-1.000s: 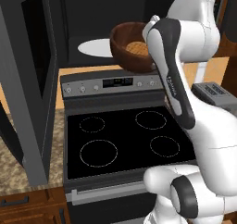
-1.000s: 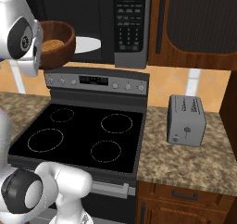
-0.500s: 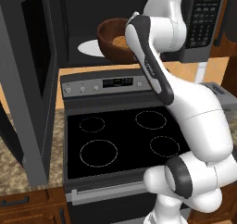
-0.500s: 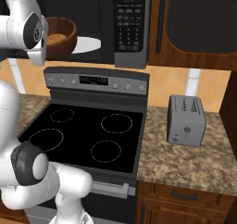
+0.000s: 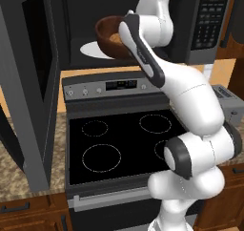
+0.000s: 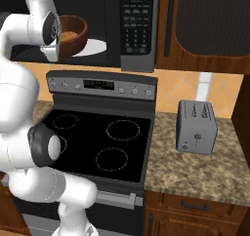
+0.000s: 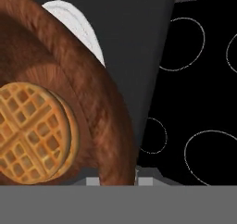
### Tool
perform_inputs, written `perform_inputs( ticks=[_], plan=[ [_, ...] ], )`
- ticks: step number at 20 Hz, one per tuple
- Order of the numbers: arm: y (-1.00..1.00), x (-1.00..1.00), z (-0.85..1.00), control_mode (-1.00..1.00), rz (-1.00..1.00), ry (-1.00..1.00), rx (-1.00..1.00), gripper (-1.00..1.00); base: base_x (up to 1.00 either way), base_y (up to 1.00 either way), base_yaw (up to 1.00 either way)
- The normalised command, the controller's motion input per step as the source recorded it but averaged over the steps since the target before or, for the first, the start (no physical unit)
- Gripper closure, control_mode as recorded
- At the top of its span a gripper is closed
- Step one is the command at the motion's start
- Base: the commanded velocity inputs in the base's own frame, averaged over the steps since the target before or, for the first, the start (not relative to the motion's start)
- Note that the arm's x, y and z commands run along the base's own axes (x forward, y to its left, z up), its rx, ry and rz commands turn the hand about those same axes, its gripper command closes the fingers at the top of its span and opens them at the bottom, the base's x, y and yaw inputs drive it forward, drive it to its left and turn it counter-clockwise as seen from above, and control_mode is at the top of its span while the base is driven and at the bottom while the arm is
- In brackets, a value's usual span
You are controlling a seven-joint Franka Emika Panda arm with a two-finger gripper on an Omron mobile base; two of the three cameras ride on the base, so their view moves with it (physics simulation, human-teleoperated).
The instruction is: Open the microwave, place the bowl with waffle inside the microwave, then close the microwave door and turn it on.
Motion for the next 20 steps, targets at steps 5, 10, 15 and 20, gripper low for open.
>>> perform_inputs(
  ticks=[5,10,15,20],
  plan=[
    [0.03,0.75,0.00,-1.00,0.00,0.00,0.00,1.00,0.00,0.00,0.00],
    [0.09,0.59,-0.05,-1.00,0.00,-0.01,0.00,1.00,0.00,0.00,0.00],
    [0.00,0.30,-0.20,-1.00,0.00,-0.14,0.00,-1.00,0.00,0.00,0.00],
    [0.00,0.00,-0.21,-1.00,-0.02,-0.37,0.01,-1.00,0.00,0.00,0.00]
  ],
)
